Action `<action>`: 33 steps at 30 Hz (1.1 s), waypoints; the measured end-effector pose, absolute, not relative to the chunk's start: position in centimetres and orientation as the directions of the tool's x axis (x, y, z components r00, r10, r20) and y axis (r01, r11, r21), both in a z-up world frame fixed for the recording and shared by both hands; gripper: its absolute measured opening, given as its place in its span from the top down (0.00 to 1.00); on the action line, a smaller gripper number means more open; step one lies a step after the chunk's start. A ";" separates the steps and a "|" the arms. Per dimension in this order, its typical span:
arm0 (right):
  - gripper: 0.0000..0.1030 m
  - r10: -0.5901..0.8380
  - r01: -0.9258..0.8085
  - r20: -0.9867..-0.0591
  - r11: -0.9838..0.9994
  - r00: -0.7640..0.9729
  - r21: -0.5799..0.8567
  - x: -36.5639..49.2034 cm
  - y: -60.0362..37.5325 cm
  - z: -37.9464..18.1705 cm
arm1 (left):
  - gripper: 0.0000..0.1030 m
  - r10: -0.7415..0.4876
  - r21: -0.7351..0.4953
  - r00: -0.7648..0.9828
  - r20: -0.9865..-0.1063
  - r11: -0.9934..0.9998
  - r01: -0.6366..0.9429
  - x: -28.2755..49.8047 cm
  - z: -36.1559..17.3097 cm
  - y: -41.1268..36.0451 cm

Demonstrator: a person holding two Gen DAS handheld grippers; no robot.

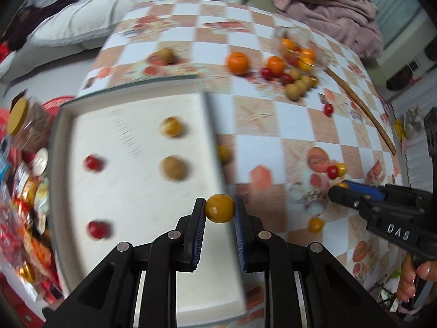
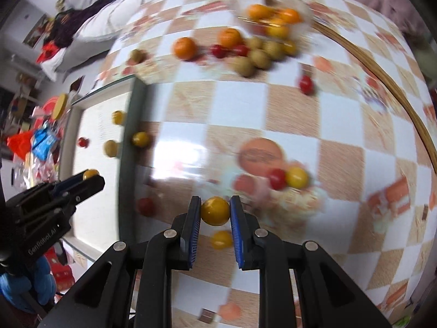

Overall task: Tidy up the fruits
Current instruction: 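Carry both yellow tomatoes over the white tray, then open both grippers to drop the yellow tomatoes into the tray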

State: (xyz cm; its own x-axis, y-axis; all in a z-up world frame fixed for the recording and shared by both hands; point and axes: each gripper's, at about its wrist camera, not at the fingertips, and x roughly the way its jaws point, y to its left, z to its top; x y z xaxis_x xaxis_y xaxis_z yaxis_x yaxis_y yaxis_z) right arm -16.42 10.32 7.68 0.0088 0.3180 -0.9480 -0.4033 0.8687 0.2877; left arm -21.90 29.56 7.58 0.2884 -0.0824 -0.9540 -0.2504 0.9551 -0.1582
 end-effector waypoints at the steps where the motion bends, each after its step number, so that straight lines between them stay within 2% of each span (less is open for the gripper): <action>1: 0.77 0.323 -0.422 -0.946 0.858 0.004 0.291 -16.6 11.2 7.9 | 0.78 -0.076 -0.156 0.286 -0.955 0.951 -0.266 -22.4 7.6 30.2; 16: 0.77 0.343 -0.616 -0.934 0.715 -0.104 0.331 -21.3 23.3 7.5 | 0.78 0.031 -0.062 0.200 -0.979 0.894 -0.444 -30.3 4.6 36.9; 29: 0.76 0.265 -0.666 -0.955 0.689 -0.136 0.286 -22.5 27.0 4.6 | 0.78 0.055 -0.012 0.138 -0.989 0.897 -0.442 -31.6 2.3 36.9; 30: 0.69 0.261 -0.667 -0.955 0.688 -0.140 0.286 -22.5 27.2 4.4 | 0.76 0.058 -0.007 0.134 -0.989 0.898 -0.439 -31.6 2.2 36.9; 31: 0.51 0.251 -0.671 -0.957 0.687 -0.143 0.281 -22.6 27.4 4.1 | 0.70 0.068 0.003 0.132 -0.989 0.900 -0.437 -31.7 2.2 36.8; 32: 0.43 0.245 -0.673 -0.959 0.686 -0.146 0.277 -22.6 27.5 3.9 | 0.62 0.082 0.019 0.127 -0.989 0.900 -0.436 -31.7 2.2 36.8; 33: 0.40 0.257 -0.674 -0.954 0.679 -0.153 0.291 -22.7 27.6 3.9 | 0.36 0.089 0.027 0.123 -0.988 0.899 -0.437 -31.7 2.2 36.9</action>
State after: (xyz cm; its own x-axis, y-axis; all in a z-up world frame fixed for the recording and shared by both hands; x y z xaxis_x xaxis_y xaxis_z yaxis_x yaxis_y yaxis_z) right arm -22.74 27.59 3.93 -0.1529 0.2573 -0.9541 -0.6739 0.6791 0.2911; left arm -31.73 36.88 2.25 0.1234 0.0893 -0.9883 -0.4368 0.8992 0.0267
